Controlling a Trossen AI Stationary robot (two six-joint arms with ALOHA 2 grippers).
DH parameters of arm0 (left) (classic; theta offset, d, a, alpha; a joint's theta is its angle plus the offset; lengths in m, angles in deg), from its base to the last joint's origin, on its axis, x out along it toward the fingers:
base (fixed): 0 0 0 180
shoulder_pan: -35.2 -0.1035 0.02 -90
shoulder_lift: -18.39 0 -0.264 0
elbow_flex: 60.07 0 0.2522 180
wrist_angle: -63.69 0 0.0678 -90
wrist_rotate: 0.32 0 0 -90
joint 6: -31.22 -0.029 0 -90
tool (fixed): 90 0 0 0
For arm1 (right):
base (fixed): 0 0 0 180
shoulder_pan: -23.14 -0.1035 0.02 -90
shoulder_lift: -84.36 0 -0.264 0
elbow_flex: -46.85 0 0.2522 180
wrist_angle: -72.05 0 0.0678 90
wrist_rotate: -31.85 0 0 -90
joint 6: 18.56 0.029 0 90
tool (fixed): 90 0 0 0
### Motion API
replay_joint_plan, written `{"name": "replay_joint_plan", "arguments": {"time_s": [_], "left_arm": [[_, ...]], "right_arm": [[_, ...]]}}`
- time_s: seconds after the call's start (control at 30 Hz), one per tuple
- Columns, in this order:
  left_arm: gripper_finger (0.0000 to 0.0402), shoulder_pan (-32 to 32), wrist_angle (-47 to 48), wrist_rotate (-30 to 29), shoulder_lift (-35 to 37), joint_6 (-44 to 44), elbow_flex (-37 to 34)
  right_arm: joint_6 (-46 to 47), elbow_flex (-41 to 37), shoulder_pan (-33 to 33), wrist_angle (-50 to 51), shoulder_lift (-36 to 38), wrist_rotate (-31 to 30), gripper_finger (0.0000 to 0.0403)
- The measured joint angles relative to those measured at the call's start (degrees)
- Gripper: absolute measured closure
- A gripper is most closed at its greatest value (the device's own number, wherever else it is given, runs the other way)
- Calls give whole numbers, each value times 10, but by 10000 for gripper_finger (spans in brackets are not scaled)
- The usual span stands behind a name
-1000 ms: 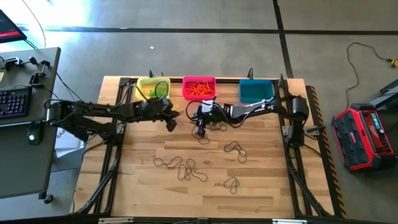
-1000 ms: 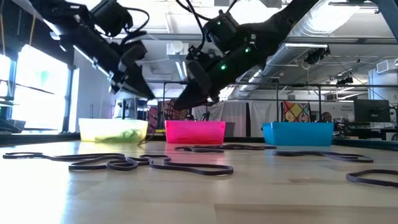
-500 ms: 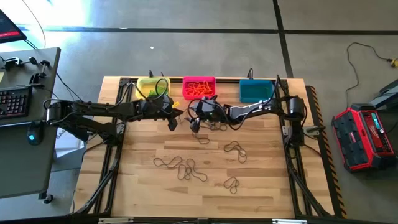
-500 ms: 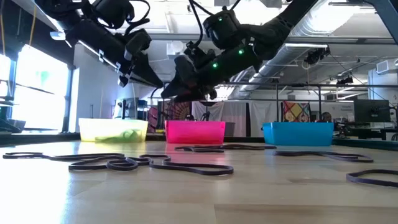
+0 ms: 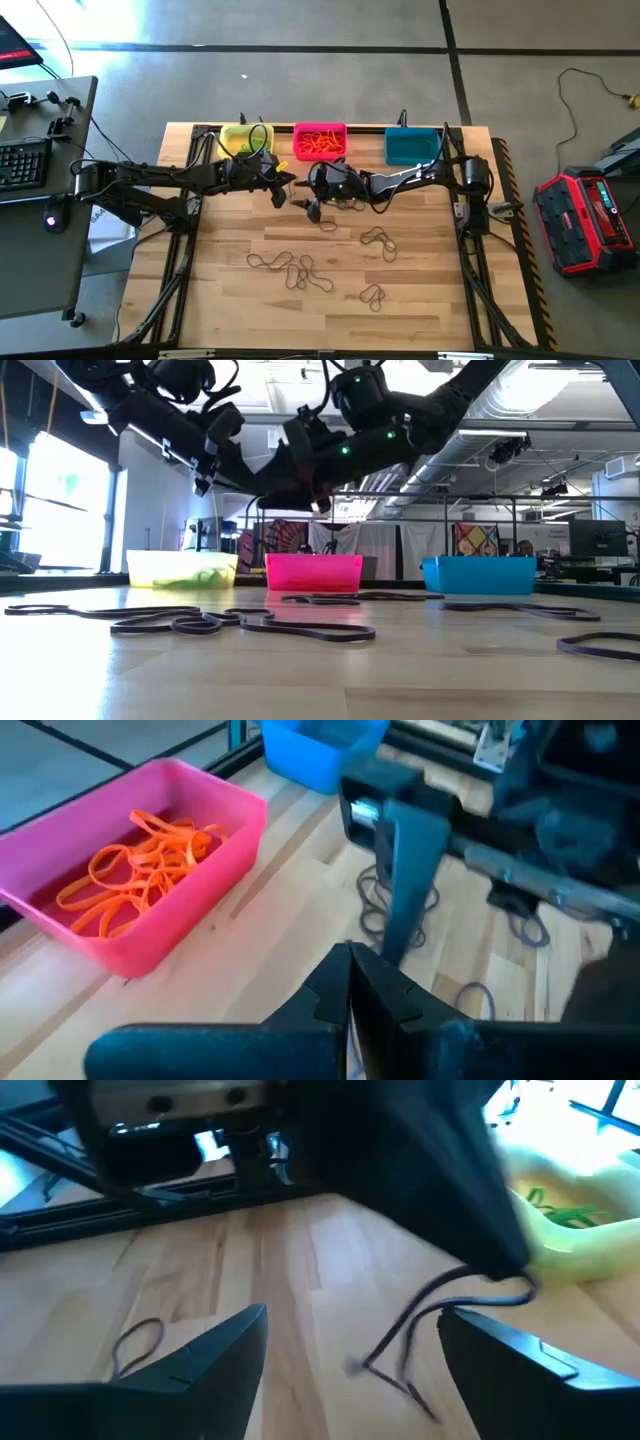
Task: Sort rubber bands into baskets
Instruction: Put the violet rubber band into the blue bin
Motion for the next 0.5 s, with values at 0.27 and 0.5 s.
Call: {"name": "replay_joint_plan", "arguments": {"time_s": [0.27,0.5], "left_arm": [[401,0,-39,0,0,8,0],[401,0,-68,13,0,16,0]], "right_arm": [[14,0,-4,-4,0,-90,125],[36,0,6,-33,0,-82,155]]}}
